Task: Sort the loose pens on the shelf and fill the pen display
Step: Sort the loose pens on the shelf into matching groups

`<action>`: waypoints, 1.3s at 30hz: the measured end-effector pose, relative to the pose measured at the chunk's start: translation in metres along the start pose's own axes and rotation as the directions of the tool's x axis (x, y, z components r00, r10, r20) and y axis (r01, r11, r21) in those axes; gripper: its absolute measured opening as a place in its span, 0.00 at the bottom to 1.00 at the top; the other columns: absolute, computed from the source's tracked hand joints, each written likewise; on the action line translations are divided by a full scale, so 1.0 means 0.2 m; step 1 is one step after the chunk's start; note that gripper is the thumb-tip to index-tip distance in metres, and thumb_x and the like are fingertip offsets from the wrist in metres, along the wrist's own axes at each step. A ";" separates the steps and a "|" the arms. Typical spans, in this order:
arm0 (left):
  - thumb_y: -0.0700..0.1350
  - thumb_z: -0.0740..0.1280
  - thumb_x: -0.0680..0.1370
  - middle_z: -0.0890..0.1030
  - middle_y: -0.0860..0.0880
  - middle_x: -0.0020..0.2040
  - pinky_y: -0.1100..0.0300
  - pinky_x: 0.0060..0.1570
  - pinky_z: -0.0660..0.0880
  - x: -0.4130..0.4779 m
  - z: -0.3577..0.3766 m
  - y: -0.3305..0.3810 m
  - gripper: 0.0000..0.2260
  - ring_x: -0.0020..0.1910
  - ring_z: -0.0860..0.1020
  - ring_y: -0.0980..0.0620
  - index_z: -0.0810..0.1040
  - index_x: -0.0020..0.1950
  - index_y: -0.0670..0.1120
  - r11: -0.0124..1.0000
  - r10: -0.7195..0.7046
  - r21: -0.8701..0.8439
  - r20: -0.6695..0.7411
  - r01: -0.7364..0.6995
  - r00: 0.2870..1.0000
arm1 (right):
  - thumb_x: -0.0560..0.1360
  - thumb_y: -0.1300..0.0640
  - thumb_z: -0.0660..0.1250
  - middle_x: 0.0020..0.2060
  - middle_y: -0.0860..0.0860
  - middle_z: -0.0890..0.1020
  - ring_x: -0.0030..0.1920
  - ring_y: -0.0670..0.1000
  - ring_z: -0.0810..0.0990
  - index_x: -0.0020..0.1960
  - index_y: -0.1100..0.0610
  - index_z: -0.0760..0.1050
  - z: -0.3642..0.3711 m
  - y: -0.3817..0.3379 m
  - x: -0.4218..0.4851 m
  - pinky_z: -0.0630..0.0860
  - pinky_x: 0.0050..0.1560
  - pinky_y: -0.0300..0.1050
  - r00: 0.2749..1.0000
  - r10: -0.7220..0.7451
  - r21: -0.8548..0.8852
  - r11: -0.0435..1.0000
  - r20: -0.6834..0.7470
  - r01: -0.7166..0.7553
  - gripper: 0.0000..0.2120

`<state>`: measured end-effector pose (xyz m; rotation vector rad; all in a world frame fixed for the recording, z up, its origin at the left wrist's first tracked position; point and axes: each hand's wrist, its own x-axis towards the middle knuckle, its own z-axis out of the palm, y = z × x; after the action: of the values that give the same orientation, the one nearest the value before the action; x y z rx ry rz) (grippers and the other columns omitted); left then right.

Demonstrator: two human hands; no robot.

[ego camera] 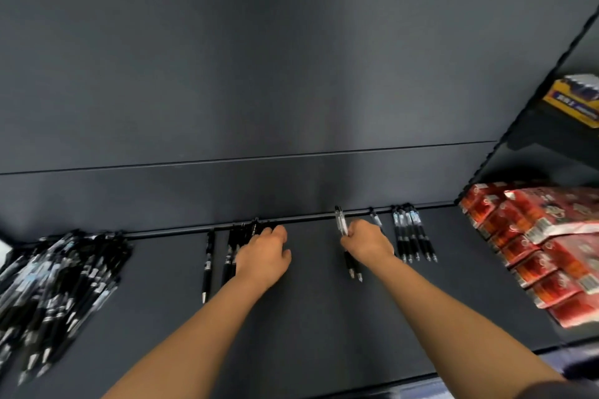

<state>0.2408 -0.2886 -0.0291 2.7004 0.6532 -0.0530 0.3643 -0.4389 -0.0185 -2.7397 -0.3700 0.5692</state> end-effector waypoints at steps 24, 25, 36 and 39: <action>0.49 0.60 0.79 0.73 0.50 0.57 0.55 0.49 0.74 0.24 0.14 0.27 0.11 0.58 0.74 0.49 0.70 0.60 0.50 0.987 0.162 -0.018 0.117 -0.161 0.980 | 0.76 0.65 0.61 0.62 0.57 0.71 0.55 0.59 0.79 0.63 0.60 0.69 -0.07 0.34 0.21 0.72 0.40 0.47 0.985 -0.081 -0.384 0.923 -0.151 0.017 0.16; 0.49 0.60 0.79 0.73 0.50 0.56 0.55 0.49 0.74 0.24 0.14 0.26 0.10 0.57 0.74 0.49 0.70 0.60 0.50 0.987 0.162 -0.017 0.115 -0.161 0.980 | 0.77 0.63 0.62 0.61 0.56 0.71 0.54 0.58 0.78 0.63 0.59 0.68 -0.07 0.34 0.20 0.71 0.39 0.47 0.984 -0.085 -0.390 0.921 -0.154 0.019 0.15; 0.48 0.59 0.79 0.73 0.50 0.57 0.56 0.53 0.71 0.15 0.06 0.03 0.11 0.59 0.70 0.49 0.72 0.60 0.49 0.996 0.073 0.053 0.012 -0.073 0.997 | 0.80 0.51 0.58 0.61 0.53 0.72 0.59 0.57 0.75 0.66 0.54 0.69 0.03 0.02 0.13 0.74 0.50 0.48 0.922 -0.375 -0.311 0.891 -0.092 0.331 0.16; 0.50 0.59 0.79 0.71 0.51 0.60 0.55 0.57 0.67 0.09 0.02 -0.07 0.12 0.61 0.68 0.48 0.72 0.61 0.52 0.992 -0.030 0.124 -0.061 0.037 0.998 | 0.80 0.50 0.58 0.62 0.53 0.72 0.61 0.58 0.74 0.66 0.53 0.69 0.07 -0.07 0.11 0.74 0.53 0.50 0.914 -0.404 -0.265 0.887 -0.046 0.379 0.17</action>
<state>0.2503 -0.2714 -0.0399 2.8208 0.7357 -0.0237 0.3750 -0.4159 -0.0340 -2.7921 -1.0048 0.2893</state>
